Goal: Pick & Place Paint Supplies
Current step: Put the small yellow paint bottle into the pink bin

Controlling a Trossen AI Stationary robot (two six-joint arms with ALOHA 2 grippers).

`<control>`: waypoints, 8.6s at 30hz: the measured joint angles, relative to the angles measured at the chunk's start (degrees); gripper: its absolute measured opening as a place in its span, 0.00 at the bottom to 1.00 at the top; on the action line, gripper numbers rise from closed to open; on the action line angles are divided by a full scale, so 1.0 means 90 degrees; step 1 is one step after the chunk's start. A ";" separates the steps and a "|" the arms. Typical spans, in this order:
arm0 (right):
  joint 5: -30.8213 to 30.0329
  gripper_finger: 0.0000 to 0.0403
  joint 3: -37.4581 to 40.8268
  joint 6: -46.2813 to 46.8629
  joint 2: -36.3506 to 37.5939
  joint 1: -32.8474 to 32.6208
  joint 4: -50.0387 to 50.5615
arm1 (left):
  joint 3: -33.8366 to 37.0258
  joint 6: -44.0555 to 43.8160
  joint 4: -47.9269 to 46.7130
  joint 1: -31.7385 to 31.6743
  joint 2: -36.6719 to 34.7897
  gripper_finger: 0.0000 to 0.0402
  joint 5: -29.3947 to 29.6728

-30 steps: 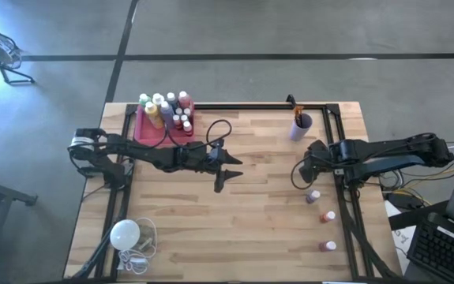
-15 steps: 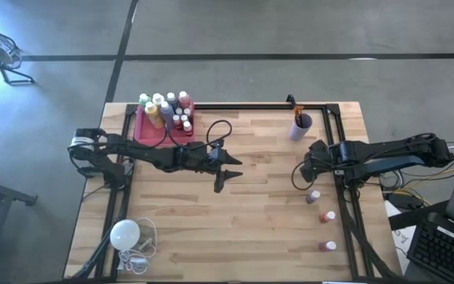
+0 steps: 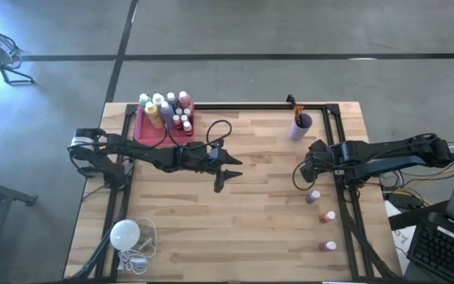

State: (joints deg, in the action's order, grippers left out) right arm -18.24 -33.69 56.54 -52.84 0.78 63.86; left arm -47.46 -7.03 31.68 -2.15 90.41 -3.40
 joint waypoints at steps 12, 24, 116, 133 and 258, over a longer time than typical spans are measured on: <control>0.0288 0.29 -0.0262 -0.0629 -0.0027 0.0000 -0.0556 | 0.0000 -0.0005 -0.0202 0.0000 0.0000 0.48 0.0000; 0.0987 0.28 -0.0265 -0.1470 -0.0297 -0.0017 -0.2067 | 0.0000 0.0215 -0.0764 0.0008 0.0000 0.48 -0.0019; 0.1348 0.27 -0.3495 -0.4358 -0.3840 -0.1586 -0.3658 | -0.1069 0.0683 0.0641 0.0321 0.1938 0.44 -0.2091; 0.1356 0.31 -0.3495 -0.4379 -0.3800 -0.1585 -0.3598 | -0.1072 0.0707 0.0642 0.0320 0.1938 0.40 -0.2093; -0.0738 0.33 -0.0172 -0.4157 -0.3546 -0.2397 -0.8773 | -0.3576 0.1796 -0.4532 0.0318 0.1089 0.69 -0.1424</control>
State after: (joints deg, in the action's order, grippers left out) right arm -24.88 -35.24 19.13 -84.75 -20.80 -15.09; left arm -79.65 9.14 -9.11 0.71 100.22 -16.22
